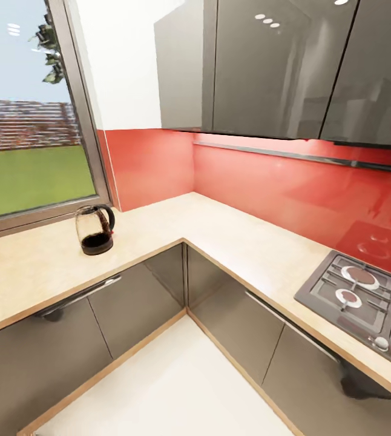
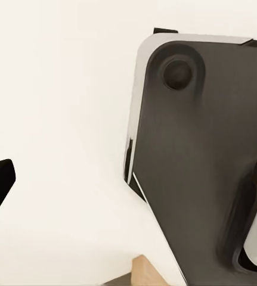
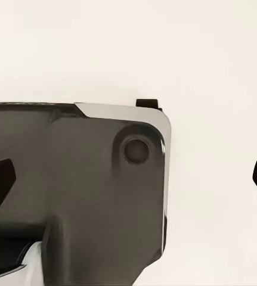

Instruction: Set up a coffee station on the kitchen countertop: keep the coffee maker on the countertop, move the bottle of coffee from the kitchen shelf to the counter next to the coffee maker, place a paper coffee filter on top of the coffee maker, put the saucer next to the coffee maker with the coffee cup on the saucer, and place the electric kettle next to the coffee maker.

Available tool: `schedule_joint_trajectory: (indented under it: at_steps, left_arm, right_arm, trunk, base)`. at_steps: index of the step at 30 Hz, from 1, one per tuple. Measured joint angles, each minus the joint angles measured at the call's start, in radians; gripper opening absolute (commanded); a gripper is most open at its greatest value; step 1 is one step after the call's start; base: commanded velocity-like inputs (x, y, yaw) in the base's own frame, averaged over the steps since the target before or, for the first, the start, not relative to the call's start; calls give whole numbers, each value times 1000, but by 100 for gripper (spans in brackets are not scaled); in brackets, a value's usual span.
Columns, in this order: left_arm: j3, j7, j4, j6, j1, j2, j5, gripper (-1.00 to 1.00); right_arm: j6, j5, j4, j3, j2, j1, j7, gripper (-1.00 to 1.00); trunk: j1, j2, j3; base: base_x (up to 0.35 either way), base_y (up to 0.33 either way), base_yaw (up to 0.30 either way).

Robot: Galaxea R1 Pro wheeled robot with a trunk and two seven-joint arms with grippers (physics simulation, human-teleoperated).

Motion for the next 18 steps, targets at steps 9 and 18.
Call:
schedule_joint_trajectory:
  at_steps: [9,18]
  left_arm:
    - [0,0,1,0,0,-1,0,100]
    - [0,0,1,0,0,-3,0,100]
  right_arm:
    - [0,0,0,0,1,0,0,100]
    - [0,0,0,0,1,0,0,100]
  trunk:
    - [0,0,0]
    - [0,0,0]
  base:
    - [0,0,277]
    - [0,0,277]
